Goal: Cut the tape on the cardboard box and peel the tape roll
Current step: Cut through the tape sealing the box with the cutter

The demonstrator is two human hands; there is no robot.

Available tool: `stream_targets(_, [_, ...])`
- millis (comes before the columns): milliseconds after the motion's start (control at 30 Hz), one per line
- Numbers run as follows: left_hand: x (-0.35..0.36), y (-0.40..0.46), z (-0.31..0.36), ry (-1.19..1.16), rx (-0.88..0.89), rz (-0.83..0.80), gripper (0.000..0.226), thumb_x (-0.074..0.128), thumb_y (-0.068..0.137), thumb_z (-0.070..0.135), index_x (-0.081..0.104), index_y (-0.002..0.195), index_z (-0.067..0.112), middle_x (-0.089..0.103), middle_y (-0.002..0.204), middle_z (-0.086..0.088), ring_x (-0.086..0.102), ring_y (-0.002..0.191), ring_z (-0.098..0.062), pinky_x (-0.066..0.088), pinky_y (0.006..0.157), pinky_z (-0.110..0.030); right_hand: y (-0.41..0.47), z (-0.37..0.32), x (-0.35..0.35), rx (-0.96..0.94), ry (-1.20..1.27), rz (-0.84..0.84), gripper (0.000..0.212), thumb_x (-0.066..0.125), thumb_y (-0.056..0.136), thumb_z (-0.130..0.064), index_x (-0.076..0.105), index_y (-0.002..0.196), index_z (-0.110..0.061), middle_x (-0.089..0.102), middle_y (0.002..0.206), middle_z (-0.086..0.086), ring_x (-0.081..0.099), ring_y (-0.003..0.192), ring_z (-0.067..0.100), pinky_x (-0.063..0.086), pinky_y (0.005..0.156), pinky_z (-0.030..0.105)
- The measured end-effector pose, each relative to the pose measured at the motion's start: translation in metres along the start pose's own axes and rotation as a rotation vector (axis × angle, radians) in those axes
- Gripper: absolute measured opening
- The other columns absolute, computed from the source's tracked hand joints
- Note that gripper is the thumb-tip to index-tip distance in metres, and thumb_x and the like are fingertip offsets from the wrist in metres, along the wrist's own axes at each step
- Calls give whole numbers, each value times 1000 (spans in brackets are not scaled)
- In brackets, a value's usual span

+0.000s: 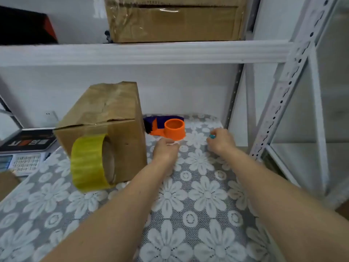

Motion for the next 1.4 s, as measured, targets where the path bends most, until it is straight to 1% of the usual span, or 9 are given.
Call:
stream_targets(233, [5, 17, -7, 20, -43, -9, 30, 56, 91, 21, 56, 121, 20, 65, 111, -7, 63, 103, -24, 51, 90, -36, 21, 5, 8, -33, -254, 26, 42, 47, 95, -31, 48, 133, -12, 46, 133, 21, 38, 123, 35, 35, 101, 41])
stream_targets(367, [4, 19, -7, 25, -54, -32, 29, 57, 90, 21, 55, 119, 19, 66, 110, -10, 63, 103, -26, 52, 90, -37, 26, 6, 8, -76, -256, 104, 36, 54, 92, -16, 57, 128, -14, 54, 127, 18, 44, 119, 35, 41, 94, 40])
stream_targets(567, [3, 8, -4, 16, -65, -91, 33, 58, 90, 23, 55, 123, 16, 66, 111, -15, 62, 91, -25, 52, 83, -36, 19, 1, 6, 9, 160, 26, 47, 67, 83, -14, 55, 128, -11, 62, 117, 13, 60, 102, 32, 54, 84, 43])
stream_targets(633, [2, -2, -1, 27, -60, -120, 34, 59, 90, 23, 56, 123, 15, 67, 110, -16, 61, 85, -25, 53, 80, -38, 8, -4, 4, 91, 459, -39, 48, 68, 83, -12, 54, 129, -9, 61, 110, 10, 62, 87, 26, 54, 63, 36])
stream_targets(767, [-2, -25, 3, 54, -46, -153, 32, 58, 90, 22, 56, 121, 14, 69, 105, -17, 64, 77, -25, 41, 52, -27, -28, -27, 8, 238, 1135, -271, 35, 63, 88, -5, 57, 122, -1, 66, 104, 15, 65, 85, 23, 55, 58, 28])
stream_targets(933, [-10, -57, 11, 3, -23, -166, 35, 60, 90, 18, 55, 124, 11, 63, 95, -7, 62, 83, -20, 54, 85, -38, -74, -46, 10, 341, 1464, -419, 25, 43, 98, -4, 51, 120, 2, 65, 102, 19, 65, 85, 23, 56, 52, 23])
stream_targets(1033, [-18, -76, 18, -33, 8, -177, 36, 59, 91, 15, 53, 126, 10, 59, 87, -2, 62, 88, -20, 54, 87, -37, -95, -56, 3, 333, 1533, -381, 24, 47, 95, -1, 53, 117, 7, 64, 105, 22, 66, 86, 26, 59, 59, 25])
stream_targets(1133, [-31, -94, 32, -68, 104, -134, 36, 56, 92, 15, 55, 128, 11, 64, 97, -4, 64, 93, -21, 54, 92, -41, -114, -61, -14, 268, 1444, -200, 11, 59, 88, 2, 59, 98, 8, 62, 104, 24, 69, 83, 29, 60, 74, 33])
stream_targets(1400, [-54, -127, 50, -413, 140, -117, 26, 50, 97, 16, 68, 113, 7, 71, 108, -9, 68, 94, -18, 57, 76, -27, -178, -102, -63, -285, 651, 304, 6, 72, 81, -14, 66, 81, -14, 68, 88, 4, 65, 83, 17, 54, 74, 27])
Point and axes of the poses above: each hand's wrist, its own y-axis towards the middle knuckle, its own x-axis out of the palm, z = x × y, the point moved 7 cm from there along y, towards the middle knuckle
